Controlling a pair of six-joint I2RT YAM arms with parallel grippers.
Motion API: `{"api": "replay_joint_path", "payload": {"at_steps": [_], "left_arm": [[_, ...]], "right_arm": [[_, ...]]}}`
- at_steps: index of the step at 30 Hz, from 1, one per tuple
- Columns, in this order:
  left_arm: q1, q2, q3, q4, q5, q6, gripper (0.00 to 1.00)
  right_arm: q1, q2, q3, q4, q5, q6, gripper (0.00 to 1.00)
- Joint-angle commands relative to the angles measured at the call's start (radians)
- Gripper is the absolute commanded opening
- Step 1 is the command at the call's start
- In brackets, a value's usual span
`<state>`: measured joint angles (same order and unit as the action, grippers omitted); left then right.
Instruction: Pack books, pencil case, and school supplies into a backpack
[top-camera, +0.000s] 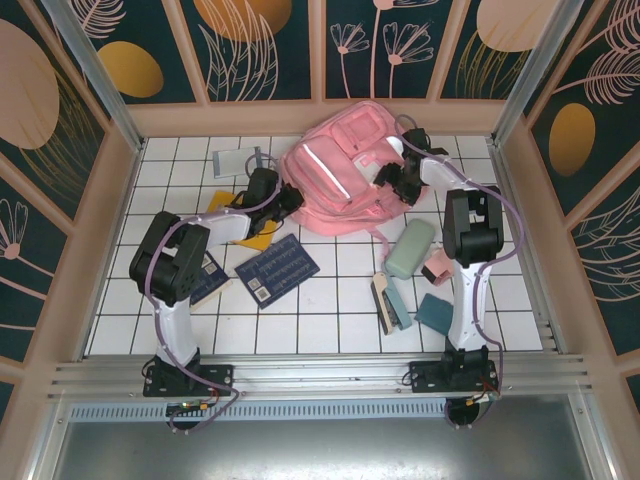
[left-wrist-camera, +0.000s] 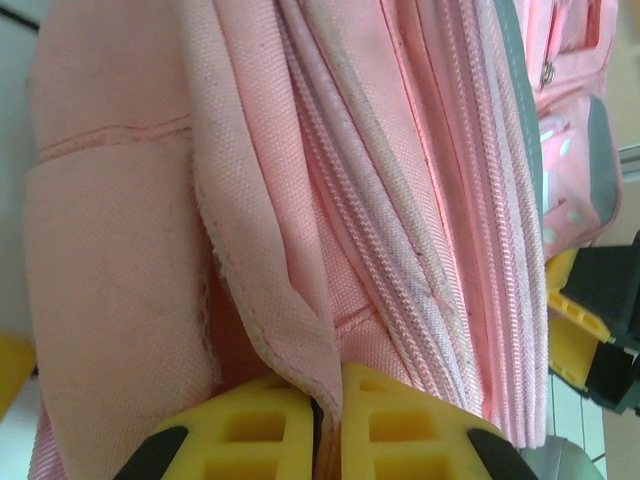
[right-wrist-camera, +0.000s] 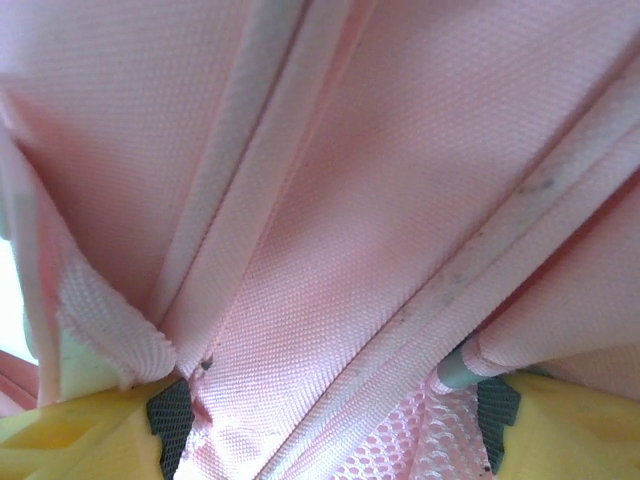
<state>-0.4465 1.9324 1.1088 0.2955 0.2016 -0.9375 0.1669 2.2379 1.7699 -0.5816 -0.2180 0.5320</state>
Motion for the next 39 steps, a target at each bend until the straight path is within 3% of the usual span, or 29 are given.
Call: {"api": "replay_joint_path", "payload": {"at_steps": [1, 9, 15, 18, 25, 30, 35, 39], "left_arm": [[-0.084, -0.074, -0.055, 0.036, 0.136, -0.053, 0.0], [-0.199, -0.115, -0.104, 0.053, 0.173, -0.084, 0.0], [-0.247, 0.003, 0.016, 0.068, 0.191, -0.099, 0.0], [-0.266, 0.053, 0.086, 0.076, 0.22, -0.112, 0.02], [-0.317, 0.079, 0.166, -0.069, 0.223, 0.029, 0.2], [-0.317, 0.019, 0.161, -0.165, 0.265, 0.169, 0.62], [-0.297, -0.127, 0.167, -0.308, 0.16, 0.302, 0.7], [-0.173, -0.195, 0.175, -0.335, 0.096, 0.272, 0.69]], "right_arm": [[0.025, 0.039, 0.059, 0.369, -0.114, 0.0, 0.8], [0.054, -0.033, -0.069, 0.453, -0.133, -0.017, 0.82], [0.062, 0.017, 0.069, 0.37, -0.146, -0.053, 0.83], [0.064, -0.021, 0.089, 0.307, -0.084, -0.065, 0.87], [0.066, -0.201, -0.015, 0.152, 0.219, -0.081, 0.94], [0.048, -0.374, -0.193, 0.19, 0.315, -0.056, 0.96], [0.011, -0.515, -0.362, 0.26, 0.275, 0.0, 0.94], [0.005, -0.556, -0.446, 0.294, 0.192, 0.037, 0.92]]}}
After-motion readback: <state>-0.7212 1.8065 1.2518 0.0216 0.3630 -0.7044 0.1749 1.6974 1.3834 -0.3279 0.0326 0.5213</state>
